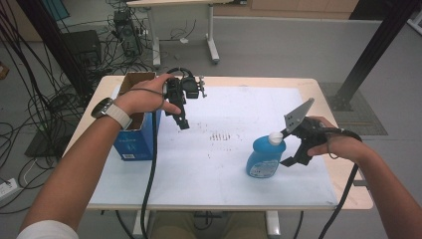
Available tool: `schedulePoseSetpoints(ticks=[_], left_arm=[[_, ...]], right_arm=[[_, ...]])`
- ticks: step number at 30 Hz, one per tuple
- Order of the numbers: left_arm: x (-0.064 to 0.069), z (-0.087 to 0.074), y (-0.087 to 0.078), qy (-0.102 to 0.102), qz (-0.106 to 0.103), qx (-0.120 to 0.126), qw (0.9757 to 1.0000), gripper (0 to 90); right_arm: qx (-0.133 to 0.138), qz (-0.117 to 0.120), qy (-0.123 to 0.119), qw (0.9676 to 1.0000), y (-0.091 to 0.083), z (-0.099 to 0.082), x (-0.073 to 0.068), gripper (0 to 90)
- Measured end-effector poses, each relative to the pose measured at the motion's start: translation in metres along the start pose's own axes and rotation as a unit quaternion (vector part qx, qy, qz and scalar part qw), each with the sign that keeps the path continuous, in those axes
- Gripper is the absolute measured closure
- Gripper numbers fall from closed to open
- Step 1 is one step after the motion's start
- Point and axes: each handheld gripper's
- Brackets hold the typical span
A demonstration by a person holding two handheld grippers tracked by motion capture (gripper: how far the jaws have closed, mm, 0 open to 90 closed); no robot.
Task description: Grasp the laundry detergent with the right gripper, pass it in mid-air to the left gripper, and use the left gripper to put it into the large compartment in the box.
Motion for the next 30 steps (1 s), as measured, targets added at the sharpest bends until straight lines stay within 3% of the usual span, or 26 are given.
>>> schedulePoseSetpoints(ticks=[30], left_arm=[[-0.0014,0.0004,0.0011,0.003,0.000,0.000,1.0000,8.4]], right_arm=[[-0.001,0.002,-0.001,1.0000,0.0023,0.0011,0.0009,6.3]])
Point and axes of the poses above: each handheld gripper's, and its own axes: y roughly forward along the jaws, z roughly out of its top, x roughly to its right, and after that the axes turned 11 degrees about -x, right-handed
